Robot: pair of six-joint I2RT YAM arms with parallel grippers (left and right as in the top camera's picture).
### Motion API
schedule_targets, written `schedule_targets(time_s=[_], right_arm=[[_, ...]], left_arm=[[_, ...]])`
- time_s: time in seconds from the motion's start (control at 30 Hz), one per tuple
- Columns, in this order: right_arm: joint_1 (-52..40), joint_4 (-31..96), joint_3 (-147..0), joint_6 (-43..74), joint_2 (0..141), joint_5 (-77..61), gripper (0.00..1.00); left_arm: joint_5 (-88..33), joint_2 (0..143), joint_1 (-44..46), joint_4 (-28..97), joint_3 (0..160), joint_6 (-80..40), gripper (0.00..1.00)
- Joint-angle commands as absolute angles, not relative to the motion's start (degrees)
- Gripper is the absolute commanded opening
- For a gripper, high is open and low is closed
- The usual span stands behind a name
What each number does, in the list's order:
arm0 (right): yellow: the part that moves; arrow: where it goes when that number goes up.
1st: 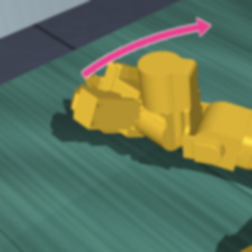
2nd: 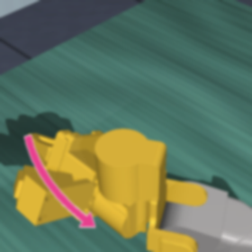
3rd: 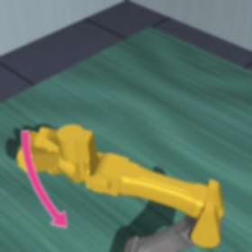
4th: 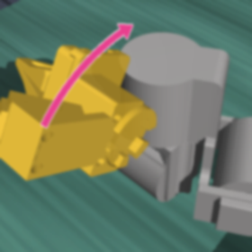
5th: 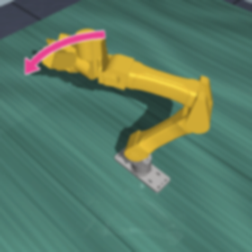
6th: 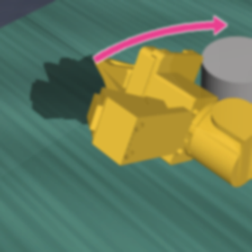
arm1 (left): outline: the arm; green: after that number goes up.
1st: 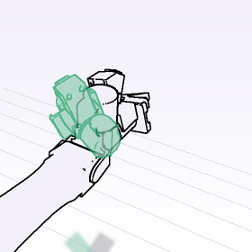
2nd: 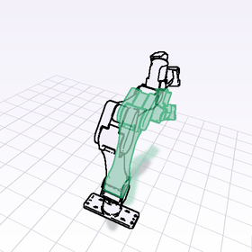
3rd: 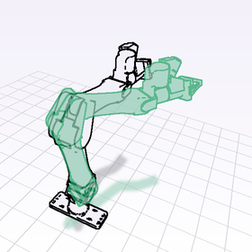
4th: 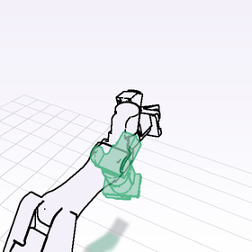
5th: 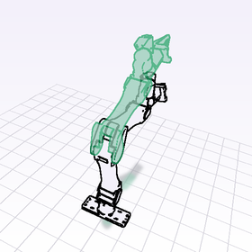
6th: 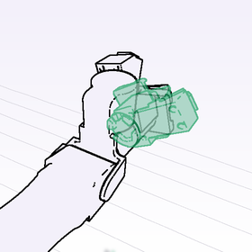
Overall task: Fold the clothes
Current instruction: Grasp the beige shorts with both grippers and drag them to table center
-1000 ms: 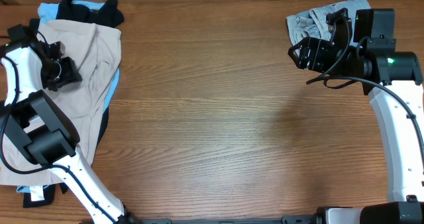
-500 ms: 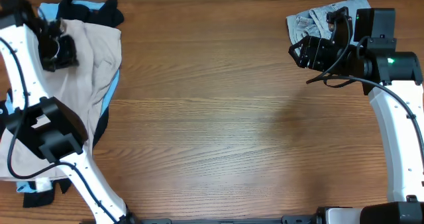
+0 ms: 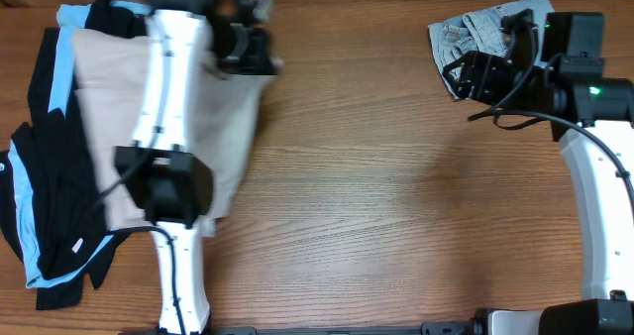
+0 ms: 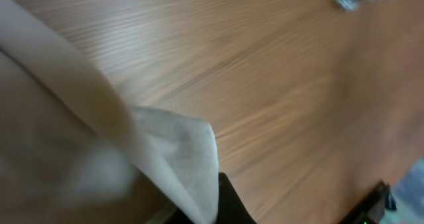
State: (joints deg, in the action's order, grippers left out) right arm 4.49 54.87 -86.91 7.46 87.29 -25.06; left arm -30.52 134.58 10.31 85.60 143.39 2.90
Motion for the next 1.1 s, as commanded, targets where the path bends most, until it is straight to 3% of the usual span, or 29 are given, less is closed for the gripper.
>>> schedule_targets(time_s=[0.0, 0.07, 0.1, 0.17, 0.2, 0.43, 0.6, 0.77, 1.07], right_arm=[[7.66, 54.92, -88.14, 7.46, 87.13, -25.19, 0.77], [9.96, 55.27, -88.23, 7.44, 87.09, -25.21, 0.80], [11.57, 55.44, -88.25, 7.44, 87.00, -25.47, 0.81], [14.59, 55.44, -88.25, 7.42, 86.80, -27.18, 0.83], [16.19, 55.33, -88.27, 7.42, 86.70, -28.56, 0.84], [24.80, 54.50, -88.27, 6.98, 86.48, -38.89, 0.83], [21.52, 55.24, -88.25, 5.67, 86.48, -39.09, 0.80], [8.54, 54.11, -88.25, 7.07, 86.61, -33.50, 0.79], [-24.51, 41.17, -88.25, 24.69, 94.39, -8.78, 0.83]], left_arm=[[-34.70, 133.25, 19.75, 82.56, 144.05, -0.51, 0.09], [-32.67, 133.45, 24.62, 79.85, 144.05, -1.32, 0.25], [-31.14, 133.67, 26.74, 78.54, 144.05, -2.17, 0.40], [-27.66, 133.71, 30.06, 76.25, 144.05, -3.90, 0.85], [-25.93, 133.71, 31.16, 75.18, 144.05, -4.62, 1.00], [-25.15, 133.34, 27.99, 74.04, 148.64, -8.23, 1.00], [-24.88, 132.31, 19.16, 80.77, 156.42, -8.32, 1.00], [-24.86, 132.18, 7.14, 86.39, 161.34, -6.04, 1.00], [-24.86, 132.35, -10.09, 89.47, 160.86, -2.55, 1.00]])
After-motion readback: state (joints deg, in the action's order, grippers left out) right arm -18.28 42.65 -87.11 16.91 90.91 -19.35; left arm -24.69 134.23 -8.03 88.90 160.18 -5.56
